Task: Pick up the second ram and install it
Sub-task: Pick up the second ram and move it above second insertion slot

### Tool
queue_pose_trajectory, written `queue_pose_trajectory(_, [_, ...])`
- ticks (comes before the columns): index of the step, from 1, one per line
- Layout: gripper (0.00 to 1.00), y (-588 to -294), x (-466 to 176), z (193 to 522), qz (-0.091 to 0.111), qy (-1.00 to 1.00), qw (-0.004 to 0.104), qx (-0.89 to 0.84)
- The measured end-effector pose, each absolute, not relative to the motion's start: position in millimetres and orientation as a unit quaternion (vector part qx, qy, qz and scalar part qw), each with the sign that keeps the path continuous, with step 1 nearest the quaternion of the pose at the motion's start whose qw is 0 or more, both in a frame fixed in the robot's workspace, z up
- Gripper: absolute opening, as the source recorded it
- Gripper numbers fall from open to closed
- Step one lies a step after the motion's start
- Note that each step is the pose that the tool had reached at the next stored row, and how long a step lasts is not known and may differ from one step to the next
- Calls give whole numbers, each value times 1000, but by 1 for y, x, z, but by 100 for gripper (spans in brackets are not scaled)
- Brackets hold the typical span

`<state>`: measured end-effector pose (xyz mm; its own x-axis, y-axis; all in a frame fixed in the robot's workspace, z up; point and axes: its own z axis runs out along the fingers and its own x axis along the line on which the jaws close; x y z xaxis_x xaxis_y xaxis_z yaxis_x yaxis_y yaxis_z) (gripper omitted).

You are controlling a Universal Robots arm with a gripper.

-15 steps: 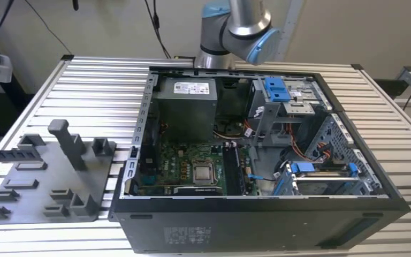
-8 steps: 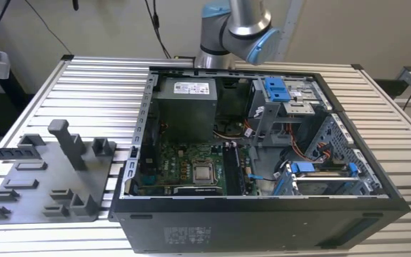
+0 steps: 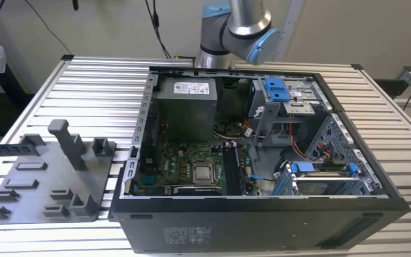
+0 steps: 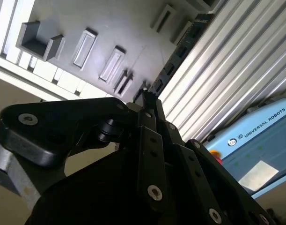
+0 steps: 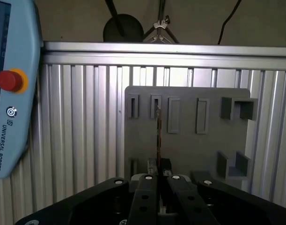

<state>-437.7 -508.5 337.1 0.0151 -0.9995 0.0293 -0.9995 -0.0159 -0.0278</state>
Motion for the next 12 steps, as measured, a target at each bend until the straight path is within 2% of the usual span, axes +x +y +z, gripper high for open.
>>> queue_pose_trajectory(12, [14,-508,-438,351,20,-701,0,712])
